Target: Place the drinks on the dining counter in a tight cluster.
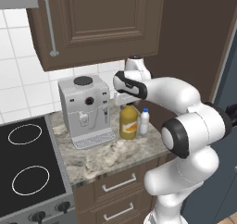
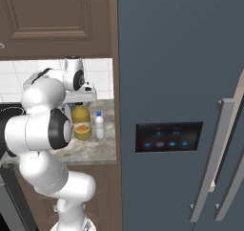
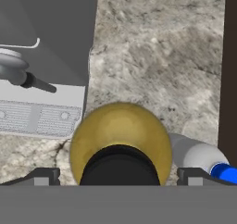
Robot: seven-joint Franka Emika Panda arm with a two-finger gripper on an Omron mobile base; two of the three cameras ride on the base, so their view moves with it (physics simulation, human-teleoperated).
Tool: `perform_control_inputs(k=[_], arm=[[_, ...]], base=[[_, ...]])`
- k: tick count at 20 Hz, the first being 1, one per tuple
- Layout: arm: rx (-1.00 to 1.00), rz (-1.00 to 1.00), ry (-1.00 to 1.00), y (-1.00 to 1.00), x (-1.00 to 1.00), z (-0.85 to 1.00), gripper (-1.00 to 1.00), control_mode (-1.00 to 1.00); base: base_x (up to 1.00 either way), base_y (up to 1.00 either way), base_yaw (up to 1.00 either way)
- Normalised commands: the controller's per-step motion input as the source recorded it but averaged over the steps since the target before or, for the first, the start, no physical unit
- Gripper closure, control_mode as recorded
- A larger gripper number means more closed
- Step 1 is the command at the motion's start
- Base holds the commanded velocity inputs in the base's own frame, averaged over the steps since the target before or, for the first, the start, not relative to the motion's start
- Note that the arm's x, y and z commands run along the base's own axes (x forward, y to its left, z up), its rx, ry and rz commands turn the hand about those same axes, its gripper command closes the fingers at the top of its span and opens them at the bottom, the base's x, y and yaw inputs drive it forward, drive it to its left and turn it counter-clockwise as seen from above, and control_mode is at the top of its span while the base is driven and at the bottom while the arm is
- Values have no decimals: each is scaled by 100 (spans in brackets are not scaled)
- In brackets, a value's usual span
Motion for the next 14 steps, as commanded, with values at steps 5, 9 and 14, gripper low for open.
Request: perform_control_inputs(k=[5,9,14], arm=[[0,0,4,0,0,-10,100,-100],[0,0,3,0,0,0,100,-100],[0,0,0,0,-1,0,100,-100]], base=[[0,0,0],[0,0,0],[0,0,0]])
